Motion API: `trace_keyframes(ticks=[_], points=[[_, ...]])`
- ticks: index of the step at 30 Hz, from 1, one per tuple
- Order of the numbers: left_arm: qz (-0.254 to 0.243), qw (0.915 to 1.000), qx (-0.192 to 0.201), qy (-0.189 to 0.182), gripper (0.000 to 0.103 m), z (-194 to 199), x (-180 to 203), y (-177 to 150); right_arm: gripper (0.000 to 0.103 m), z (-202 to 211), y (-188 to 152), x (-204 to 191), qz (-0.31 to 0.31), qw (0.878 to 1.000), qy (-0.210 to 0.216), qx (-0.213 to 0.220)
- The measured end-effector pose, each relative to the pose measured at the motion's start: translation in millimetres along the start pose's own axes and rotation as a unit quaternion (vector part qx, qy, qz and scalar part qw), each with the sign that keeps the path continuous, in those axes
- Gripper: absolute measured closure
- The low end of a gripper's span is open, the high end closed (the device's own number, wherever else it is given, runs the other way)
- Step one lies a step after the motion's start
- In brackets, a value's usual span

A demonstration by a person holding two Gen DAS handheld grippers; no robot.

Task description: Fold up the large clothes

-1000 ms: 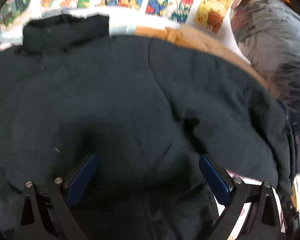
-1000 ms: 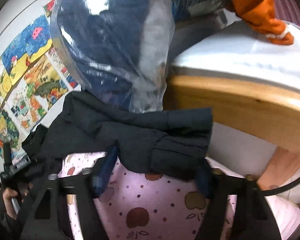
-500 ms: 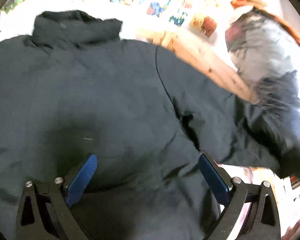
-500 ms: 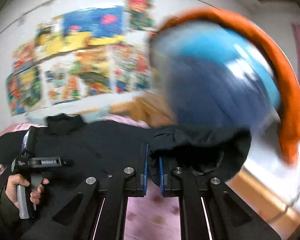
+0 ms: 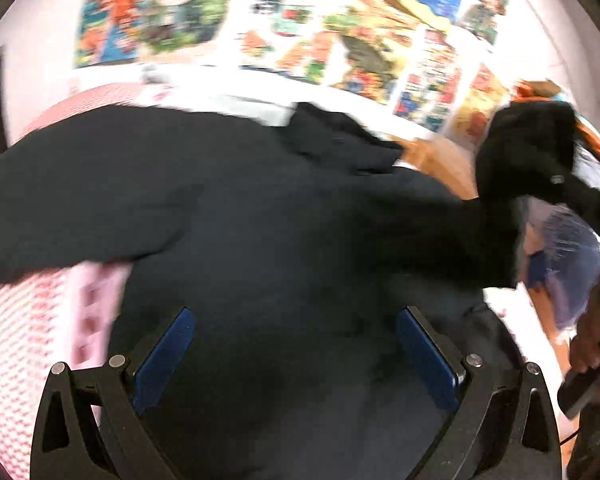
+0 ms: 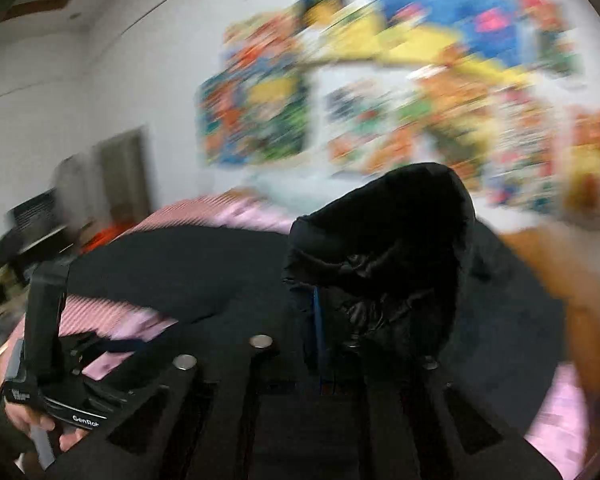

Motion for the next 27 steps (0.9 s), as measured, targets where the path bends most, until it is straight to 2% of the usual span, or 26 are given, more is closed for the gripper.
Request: trace_keyframes(ticks=[1,2,3,6,8,11,13,17,19,22,24,25,26,27], points=[[0.006,1.0,0.004,0.006,0.001,0,-9,-4,0.056,-18,-8,-16,0.015,0.999,0.045,-0.015],[0.008,0.9999,0.005,0.011,0.001,-1,-17,-8,0.029,-25,-23,-23,0.021,0.997,0.064,-0.023],[0.01,0.9998,0.0,0.017,0.001,-2,-30,-15,0.024,-34,-30,-28,0.022,0.997,0.073,-0.028],[0.013,0.9998,-0.011,0.014,0.001,-2,-49,-27,0.024,-43,-51,-36,-0.002,0.994,0.107,-0.035],[0.012,0.9998,-0.013,0.0,0.001,-3,-49,-30,0.024,-35,-63,-23,-0.028,0.994,0.106,-0.029],[0.009,0.9991,-0.021,-0.035,0.001,-13,-37,-19,0.023,-30,-81,6,-0.052,0.996,0.07,-0.036],[0.002,0.9985,-0.034,-0.043,0.001,-28,-27,-9,0.022,-19,-104,31,-0.066,0.996,0.042,-0.047],[-0.009,0.9967,-0.074,-0.033,0.001,-80,-6,21,0.02,-2,-139,80,-0.089,0.994,-0.025,-0.066],[0.007,0.9953,-0.095,-0.015,0.001,-113,-1,33,0.02,11,-155,100,-0.097,0.992,-0.049,-0.064],[0.042,0.9907,-0.129,0.005,0.003,-154,3,38,0.02,24,-163,114,-0.103,0.991,-0.06,-0.063],[0.046,0.988,-0.144,0.03,0.043,-170,6,35,0.02,38,-168,120,-0.124,0.99,-0.038,-0.048],[0.032,0.9865,-0.156,0.036,0.053,-179,14,31,0.02,46,-173,124,-0.143,0.989,-0.02,-0.04],[0.017,0.9857,-0.163,0.041,0.075,-184,21,29,0.02,49,-177,126,-0.152,0.988,-0.014,-0.038],[0.0,0.9855,-0.154,0.071,0.085,-185,25,29,0.02,51,-185,130,-0.161,0.986,-0.015,-0.039]])
Point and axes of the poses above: each gripper's, at about its wrist camera, not at the fingertips, and z roughly against the way its jaws point, x to its right, y to its top, the point moved 8 cm from there along -z, roughly the way its jaws point, and after that the axes turned 4 degrees about -x, right-handed, at the moved point
